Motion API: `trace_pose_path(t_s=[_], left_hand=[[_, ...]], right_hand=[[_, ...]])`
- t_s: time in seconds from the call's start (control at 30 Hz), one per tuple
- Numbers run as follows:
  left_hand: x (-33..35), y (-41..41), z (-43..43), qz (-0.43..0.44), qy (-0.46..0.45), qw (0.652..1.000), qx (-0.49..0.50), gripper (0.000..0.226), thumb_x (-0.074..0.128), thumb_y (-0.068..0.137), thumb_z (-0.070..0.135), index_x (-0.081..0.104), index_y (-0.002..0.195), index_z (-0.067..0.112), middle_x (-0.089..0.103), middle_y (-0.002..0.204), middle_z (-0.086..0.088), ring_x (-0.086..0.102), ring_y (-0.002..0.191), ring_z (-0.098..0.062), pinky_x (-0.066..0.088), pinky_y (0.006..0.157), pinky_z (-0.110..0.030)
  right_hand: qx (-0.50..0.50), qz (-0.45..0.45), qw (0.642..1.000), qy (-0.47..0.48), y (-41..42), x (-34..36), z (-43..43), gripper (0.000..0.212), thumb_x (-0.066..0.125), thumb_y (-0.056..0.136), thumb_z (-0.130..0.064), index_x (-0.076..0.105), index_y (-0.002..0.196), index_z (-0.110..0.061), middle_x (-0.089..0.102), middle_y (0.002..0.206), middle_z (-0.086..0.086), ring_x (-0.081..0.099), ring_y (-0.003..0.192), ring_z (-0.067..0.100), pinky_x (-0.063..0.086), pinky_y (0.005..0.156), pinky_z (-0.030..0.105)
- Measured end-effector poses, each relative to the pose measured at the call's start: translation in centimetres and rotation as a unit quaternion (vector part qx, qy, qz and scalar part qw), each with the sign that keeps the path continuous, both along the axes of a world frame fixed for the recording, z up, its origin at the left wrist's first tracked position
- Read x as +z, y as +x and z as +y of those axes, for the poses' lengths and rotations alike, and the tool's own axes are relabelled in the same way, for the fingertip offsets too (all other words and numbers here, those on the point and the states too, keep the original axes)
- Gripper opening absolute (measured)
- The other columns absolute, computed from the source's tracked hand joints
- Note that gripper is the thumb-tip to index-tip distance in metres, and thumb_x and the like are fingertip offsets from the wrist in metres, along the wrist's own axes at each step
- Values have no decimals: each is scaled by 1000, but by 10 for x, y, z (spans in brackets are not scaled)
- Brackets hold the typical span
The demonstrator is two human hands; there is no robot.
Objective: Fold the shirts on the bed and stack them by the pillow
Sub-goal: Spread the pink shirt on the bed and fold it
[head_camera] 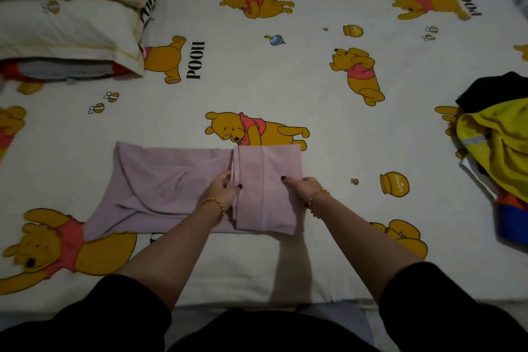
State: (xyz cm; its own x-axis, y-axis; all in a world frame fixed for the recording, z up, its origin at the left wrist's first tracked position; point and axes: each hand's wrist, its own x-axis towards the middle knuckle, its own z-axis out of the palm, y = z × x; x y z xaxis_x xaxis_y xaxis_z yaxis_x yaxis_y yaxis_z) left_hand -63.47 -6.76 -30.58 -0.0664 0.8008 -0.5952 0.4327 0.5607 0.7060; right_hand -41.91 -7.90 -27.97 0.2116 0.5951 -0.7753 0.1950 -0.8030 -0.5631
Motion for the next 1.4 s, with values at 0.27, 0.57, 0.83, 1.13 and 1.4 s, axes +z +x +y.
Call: trace_pose_path(t_s=[0.27,0.57,0.83,1.13,1.4], left_hand=[[47,7,1,40,97,995,-9,17,55,91,37,59,98,22,62,96,-3,56,83,-19,48,76,-31],[55,-68,18,-168,-101,975,101,73,76,44,42,67,107,6,70,96,-14,66,92,-31,50,92,-50],[85,-169,26,-139,-75,973,167,47,49,45,9,60,90,6,55,78,-9,55,74,-29,50,70,-32],[43,-266,25,79,-51,990,108,50,64,82,16,51,129,3,56,126,-17,56,106,-31,42,85,-30],[37,-244,13,72,-53,992,84,60,57,86,27,38,141,11,51,133,-9,53,113,-28,46,91,-36]], right_hand=[[67,35,985,155,-36,40,18,43,66,84,-35,59,116,-8,64,111,9,61,99,26,52,84,37],[-101,346,928,88,-109,65,21,49,20,94,-26,58,113,-1,63,106,17,57,94,25,47,84,43],[-26,103,992,62,-152,28,28,35,53,93,-31,53,118,-5,54,99,8,53,94,24,48,85,41],[7,100,995,-9,-231,-4,31,77,82,58,-54,60,111,-2,66,98,8,63,90,26,54,78,38],[21,82,996,-5,-226,16,44,72,80,70,-36,51,125,0,59,105,10,56,90,29,48,76,36]])
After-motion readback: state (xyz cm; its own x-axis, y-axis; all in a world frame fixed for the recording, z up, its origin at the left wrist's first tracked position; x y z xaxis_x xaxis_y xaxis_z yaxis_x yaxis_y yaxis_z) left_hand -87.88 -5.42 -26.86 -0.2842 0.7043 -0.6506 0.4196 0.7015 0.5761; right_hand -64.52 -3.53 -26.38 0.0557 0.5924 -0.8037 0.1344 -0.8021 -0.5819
